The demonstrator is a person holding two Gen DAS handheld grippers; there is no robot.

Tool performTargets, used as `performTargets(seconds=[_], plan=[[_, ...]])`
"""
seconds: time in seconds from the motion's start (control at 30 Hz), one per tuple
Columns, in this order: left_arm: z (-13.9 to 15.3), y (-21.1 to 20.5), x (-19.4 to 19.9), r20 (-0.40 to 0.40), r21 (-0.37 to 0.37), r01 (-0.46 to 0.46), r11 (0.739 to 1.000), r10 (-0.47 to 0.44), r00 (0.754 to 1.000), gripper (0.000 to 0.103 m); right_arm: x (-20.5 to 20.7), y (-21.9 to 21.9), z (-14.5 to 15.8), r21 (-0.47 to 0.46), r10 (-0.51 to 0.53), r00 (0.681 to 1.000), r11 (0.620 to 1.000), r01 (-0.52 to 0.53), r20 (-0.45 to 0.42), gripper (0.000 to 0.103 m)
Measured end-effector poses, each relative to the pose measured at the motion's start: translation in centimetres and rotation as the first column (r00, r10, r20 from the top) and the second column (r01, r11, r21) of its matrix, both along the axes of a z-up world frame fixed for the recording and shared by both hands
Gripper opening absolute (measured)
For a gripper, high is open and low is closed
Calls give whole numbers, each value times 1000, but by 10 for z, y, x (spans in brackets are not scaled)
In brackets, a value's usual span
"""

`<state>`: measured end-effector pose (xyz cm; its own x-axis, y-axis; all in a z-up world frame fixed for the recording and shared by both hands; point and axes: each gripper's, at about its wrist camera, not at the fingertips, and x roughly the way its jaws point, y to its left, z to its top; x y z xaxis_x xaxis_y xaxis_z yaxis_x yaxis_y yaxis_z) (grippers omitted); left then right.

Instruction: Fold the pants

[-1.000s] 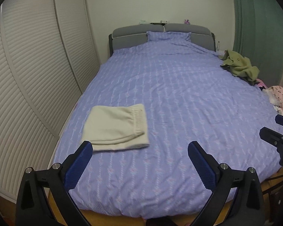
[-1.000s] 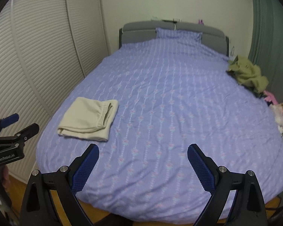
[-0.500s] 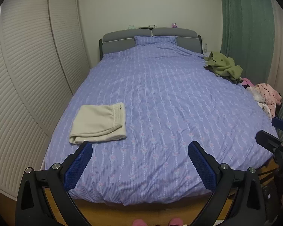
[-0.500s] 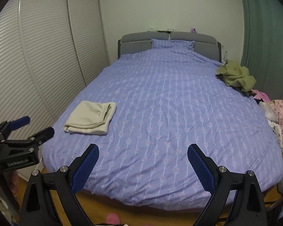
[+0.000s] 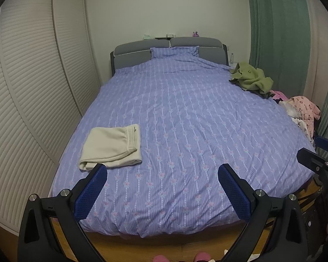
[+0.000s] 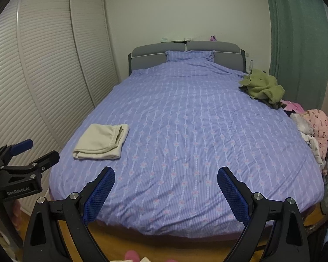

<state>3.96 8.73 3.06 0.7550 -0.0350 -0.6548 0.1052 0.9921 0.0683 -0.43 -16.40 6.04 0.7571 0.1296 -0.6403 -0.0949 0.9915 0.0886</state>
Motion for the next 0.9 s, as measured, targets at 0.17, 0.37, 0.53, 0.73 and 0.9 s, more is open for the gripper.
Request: performTargets(seconds=[0.17, 0.37, 0.53, 0.73, 0.9], plan=[[3, 1, -3, 4, 2, 5, 1000, -5, 1000, 103, -1, 0, 0, 0, 4, 1000, 1000, -4, 0, 96], [5, 1, -3, 11, -4, 10, 1000, -10, 1000, 103, -2, 1, 0, -7, 3, 1000, 1000, -3, 0, 96], [7, 4, -5, 17, -37, 16, 999, -15, 1000, 103, -1, -3, 1, -12, 3, 1000, 1000, -3, -1, 96], [8, 1, -6, 30, -28, 1, 1000, 0, 1000, 103, -1, -8, 0, -18, 3, 1000, 1000, -4, -6, 96], [7, -1, -6, 23, -29, -3, 1000, 4, 1000, 103, -1, -12, 1, -21, 5, 1000, 1000, -5, -5, 96]])
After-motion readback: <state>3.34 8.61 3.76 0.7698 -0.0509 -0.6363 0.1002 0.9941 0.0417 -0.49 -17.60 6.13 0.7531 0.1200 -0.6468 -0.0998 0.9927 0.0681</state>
